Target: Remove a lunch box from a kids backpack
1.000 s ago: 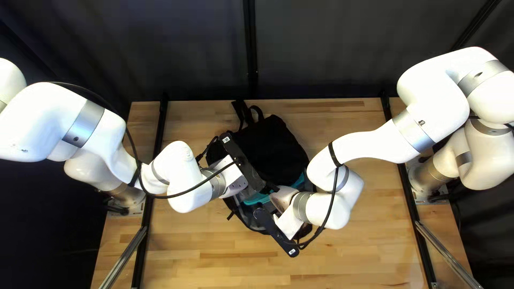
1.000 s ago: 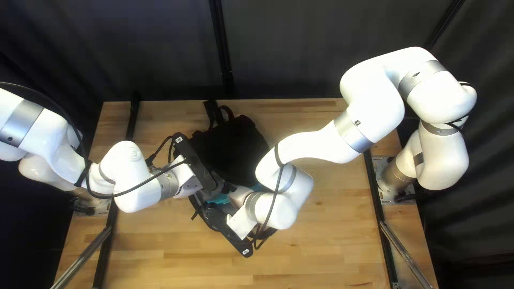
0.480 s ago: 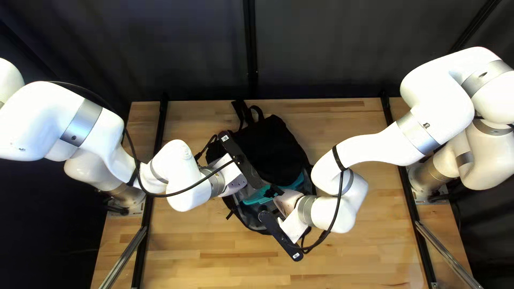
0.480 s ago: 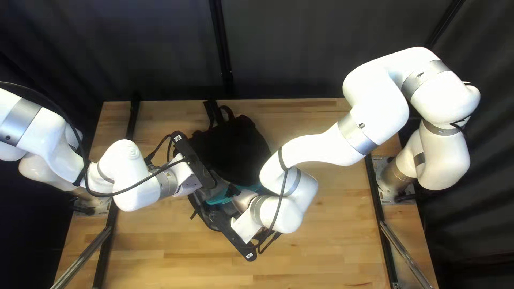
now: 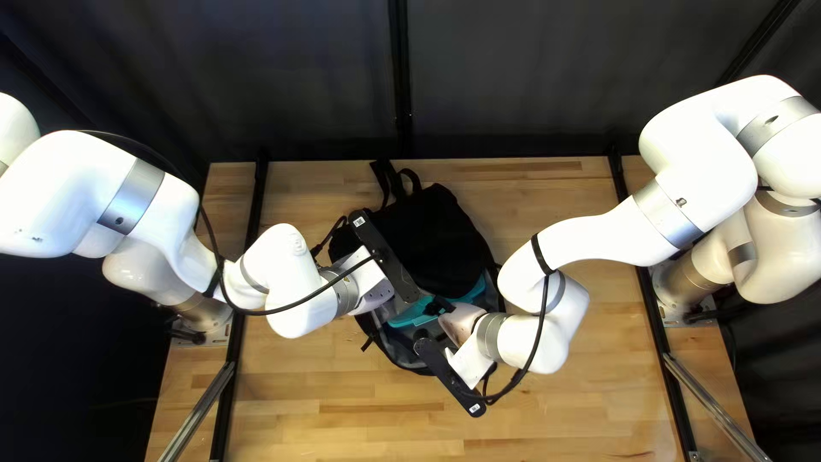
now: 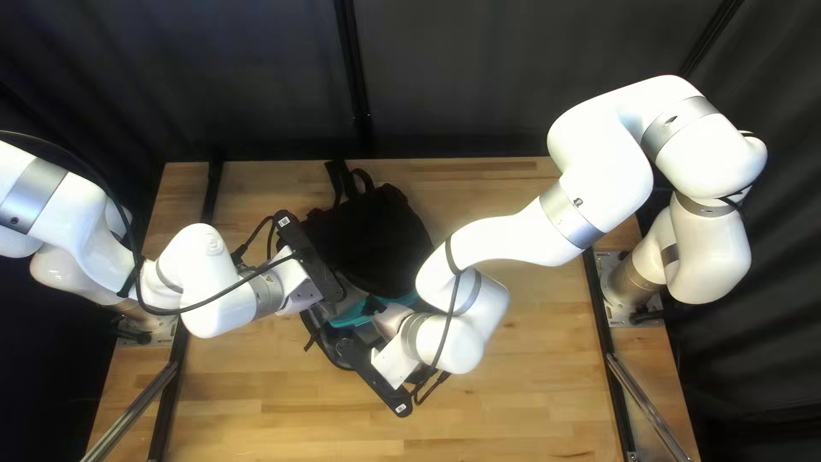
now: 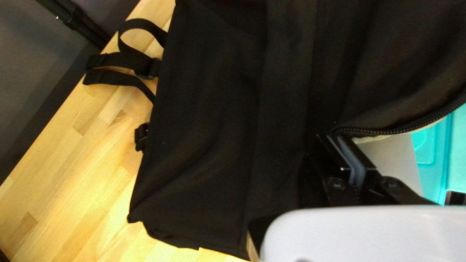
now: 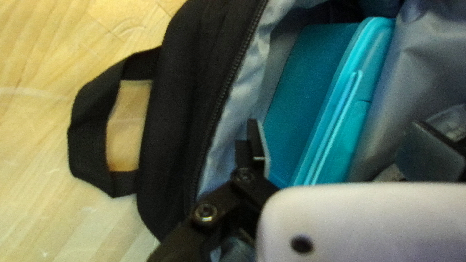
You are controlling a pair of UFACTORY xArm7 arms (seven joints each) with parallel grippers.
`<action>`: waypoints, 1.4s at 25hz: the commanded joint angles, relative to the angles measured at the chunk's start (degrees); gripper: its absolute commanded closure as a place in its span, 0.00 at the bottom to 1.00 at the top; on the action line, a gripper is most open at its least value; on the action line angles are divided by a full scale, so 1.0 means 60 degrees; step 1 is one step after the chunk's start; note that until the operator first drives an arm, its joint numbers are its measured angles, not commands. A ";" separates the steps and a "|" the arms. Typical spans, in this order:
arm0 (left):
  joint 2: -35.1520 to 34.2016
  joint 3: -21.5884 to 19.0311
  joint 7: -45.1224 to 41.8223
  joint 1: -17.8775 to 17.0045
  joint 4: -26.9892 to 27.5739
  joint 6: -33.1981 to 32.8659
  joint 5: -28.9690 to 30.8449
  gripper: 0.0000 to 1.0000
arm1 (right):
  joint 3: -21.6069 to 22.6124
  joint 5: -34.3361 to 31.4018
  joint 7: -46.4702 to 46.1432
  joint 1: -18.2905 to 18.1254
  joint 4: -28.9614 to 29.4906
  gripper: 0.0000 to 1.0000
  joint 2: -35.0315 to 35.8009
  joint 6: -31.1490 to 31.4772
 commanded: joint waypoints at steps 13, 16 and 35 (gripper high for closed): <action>0.0073 -0.0011 -0.0116 0.0010 0.0004 -0.0030 0.0068 1.00 | -0.0153 0.0069 -0.0141 -0.0336 -0.0561 0.00 0.0015 -0.0435; 0.0086 -0.0006 -0.0112 0.0013 0.0013 -0.0037 0.0069 1.00 | -0.0154 0.0073 -0.0113 -0.0334 -0.0631 0.00 0.0029 -0.0429; 0.0092 0.0007 -0.0106 0.0021 -0.0005 -0.0072 0.0083 1.00 | -0.0172 0.0036 -0.0649 -0.0266 -0.0125 1.00 0.0242 0.0051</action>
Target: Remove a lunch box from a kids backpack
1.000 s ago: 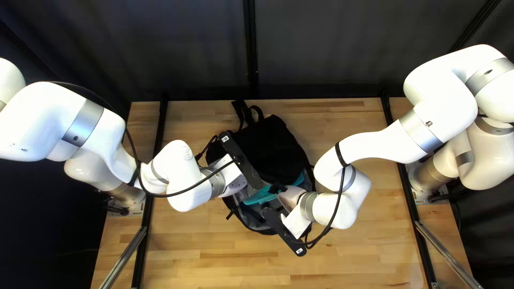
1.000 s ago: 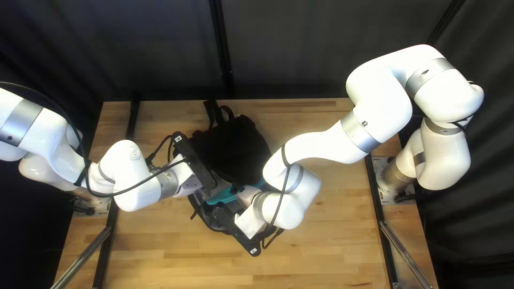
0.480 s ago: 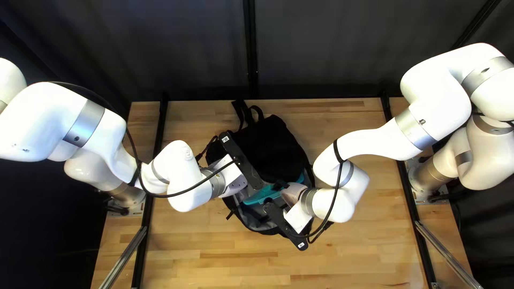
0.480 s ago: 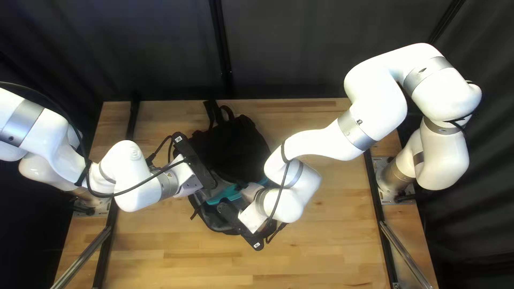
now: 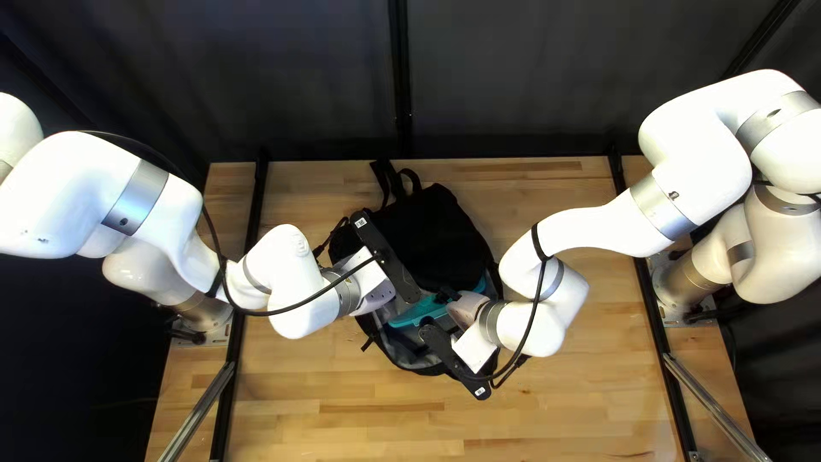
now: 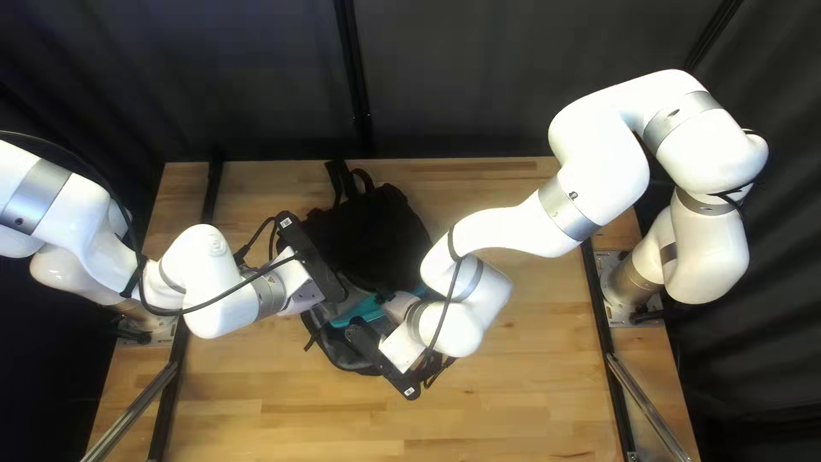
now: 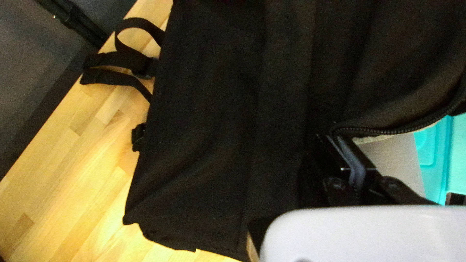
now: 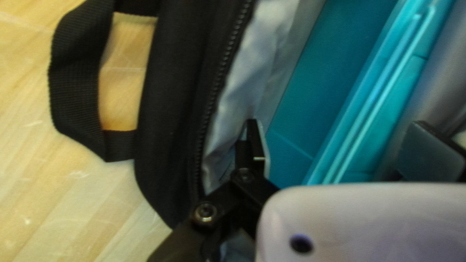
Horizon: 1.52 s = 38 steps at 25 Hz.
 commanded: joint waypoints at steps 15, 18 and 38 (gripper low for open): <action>0.0087 0.0025 -0.0114 0.0031 0.0008 -0.0071 0.0053 1.00 | 0.0342 0.0580 -0.0284 0.0326 -0.0028 1.00 -0.0637 0.1010; 0.0046 0.0040 -0.0051 0.0029 0.0006 -0.0080 0.0012 1.00 | 0.0407 0.0792 -0.0486 0.0357 0.0057 1.00 -0.0822 0.1307; -0.0161 0.0039 0.0146 0.0000 -0.0095 0.0014 -0.0113 1.00 | 0.0870 0.1727 -0.0337 0.0718 -0.0518 1.00 -0.2064 0.2132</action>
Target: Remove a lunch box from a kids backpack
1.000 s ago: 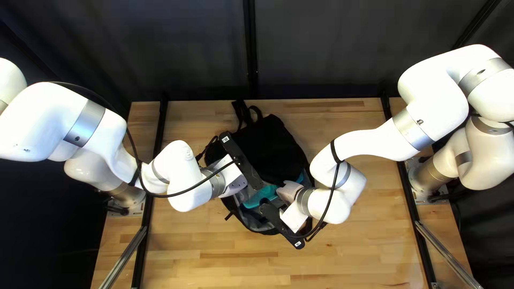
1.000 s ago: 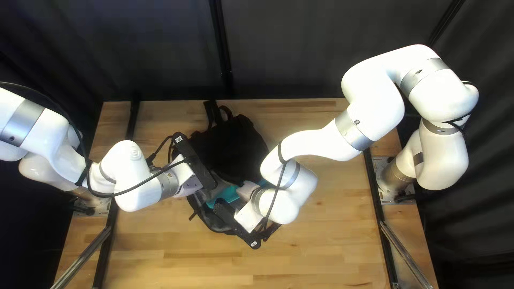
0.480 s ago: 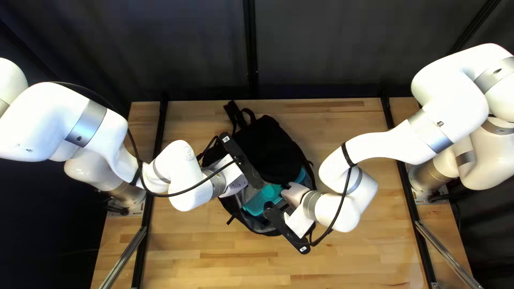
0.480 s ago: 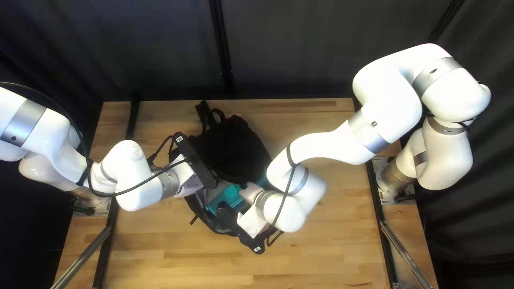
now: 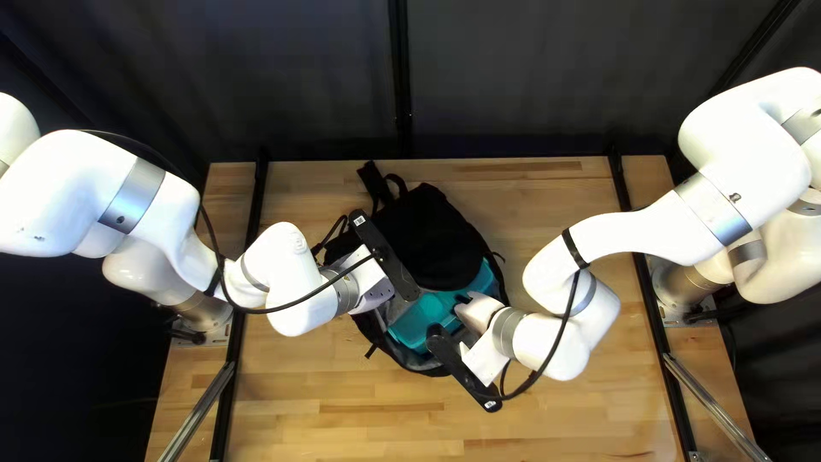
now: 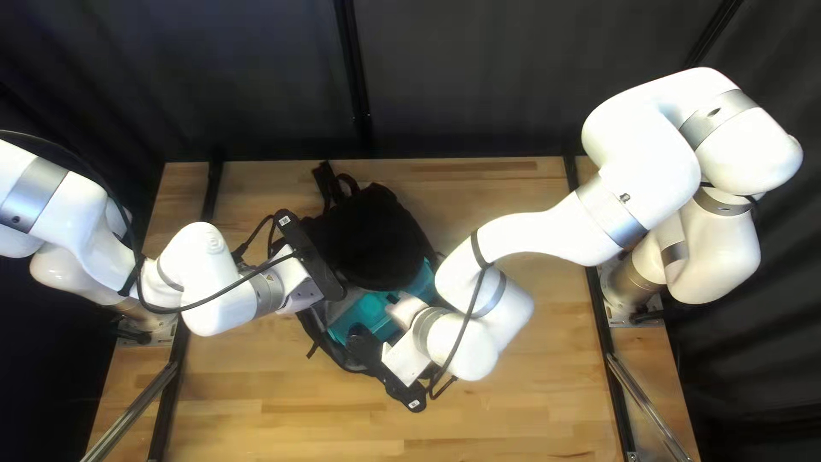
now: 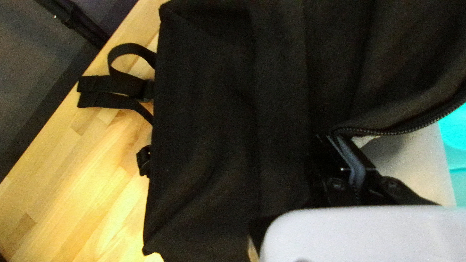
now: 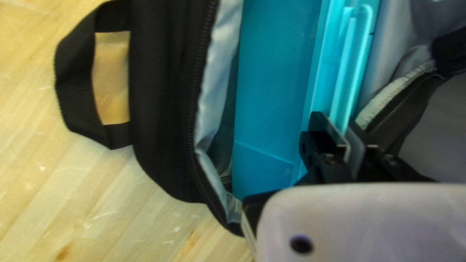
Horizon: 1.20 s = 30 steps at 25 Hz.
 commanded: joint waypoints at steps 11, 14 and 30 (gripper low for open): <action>0.0129 0.0017 -0.0018 -0.0010 0.0119 -0.0085 -0.0080 1.00 | -0.0209 0.0161 -0.0343 -0.0251 0.0042 1.00 -0.0181 -0.0031; 0.0150 0.0023 -0.0038 -0.0007 0.0118 -0.0114 -0.0082 1.00 | -0.0271 0.0087 -0.0474 -0.0301 0.0304 1.00 -0.0026 0.0006; 0.0284 0.0036 -0.0203 0.0018 0.0152 -0.0221 -0.0013 1.00 | -0.0166 0.0405 -0.0928 -0.0208 0.0611 1.00 -0.0387 0.0795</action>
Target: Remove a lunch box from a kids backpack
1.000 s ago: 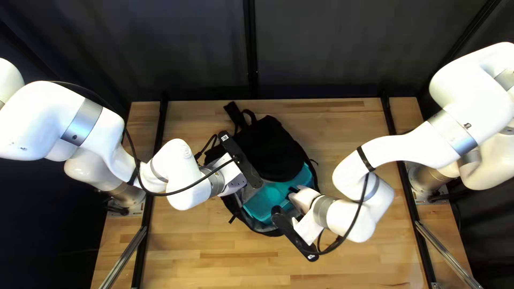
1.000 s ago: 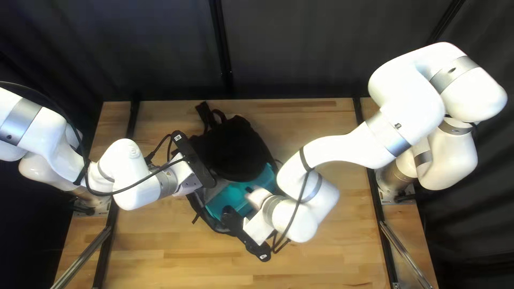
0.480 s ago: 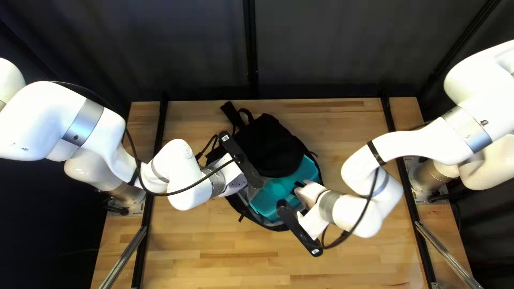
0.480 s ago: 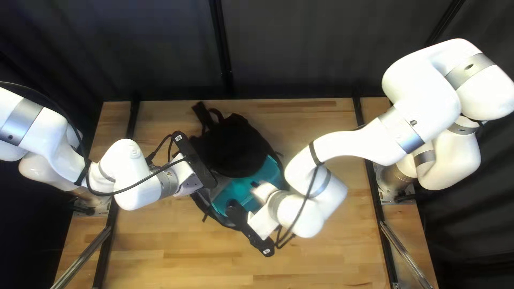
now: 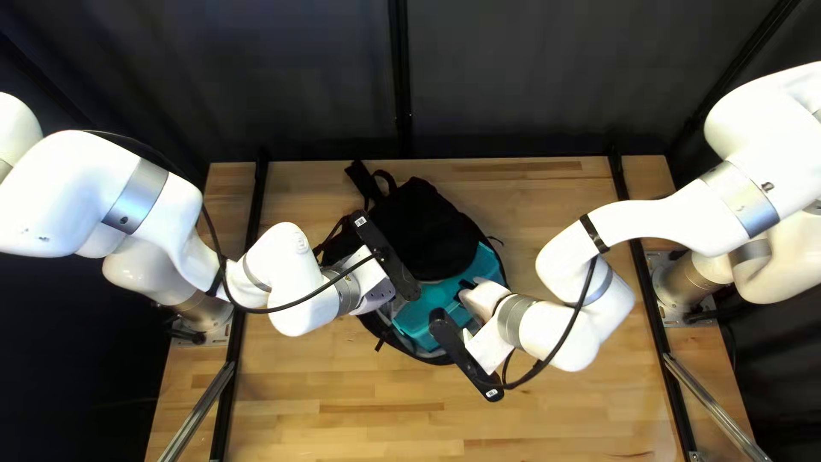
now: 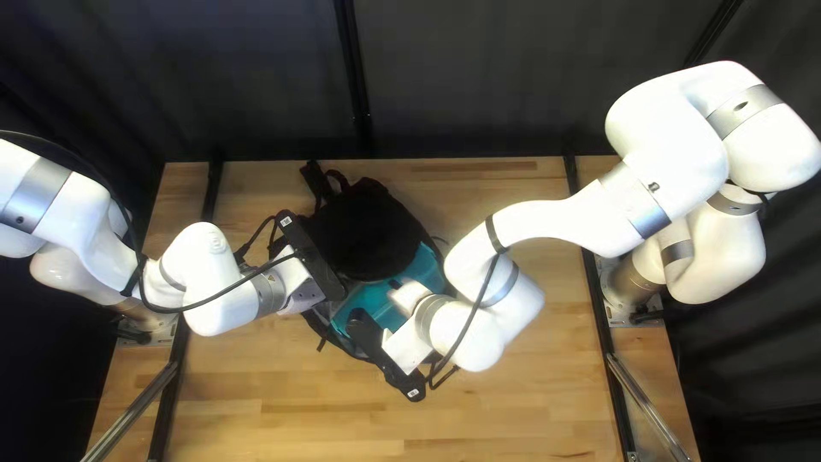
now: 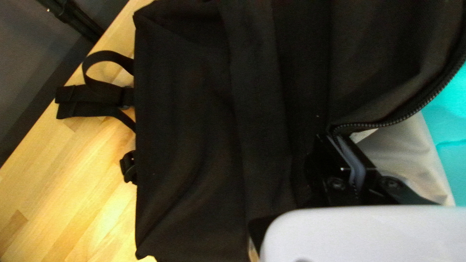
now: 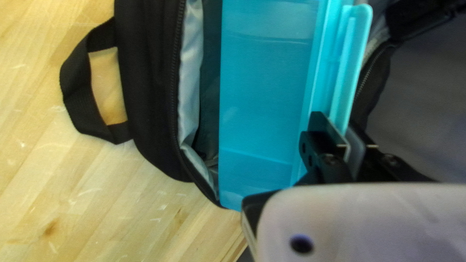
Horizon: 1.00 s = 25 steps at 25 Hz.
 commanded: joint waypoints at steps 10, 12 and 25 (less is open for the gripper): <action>0.0051 0.0022 -0.0121 0.0048 -0.0050 -0.0062 0.0166 1.00 | 0.0330 0.0593 -0.0206 0.0316 -0.0001 1.00 -0.0576 0.0965; 0.0044 0.0012 -0.0129 0.0041 -0.0060 -0.0040 0.0164 1.00 | 0.0425 0.0732 -0.0193 0.0412 0.0008 1.00 -0.0674 0.1197; 0.0184 0.0014 -0.0167 0.0054 0.0021 -0.0052 0.0189 1.00 | 0.0792 0.1394 -0.0316 0.0774 0.0182 1.00 -0.1391 0.2716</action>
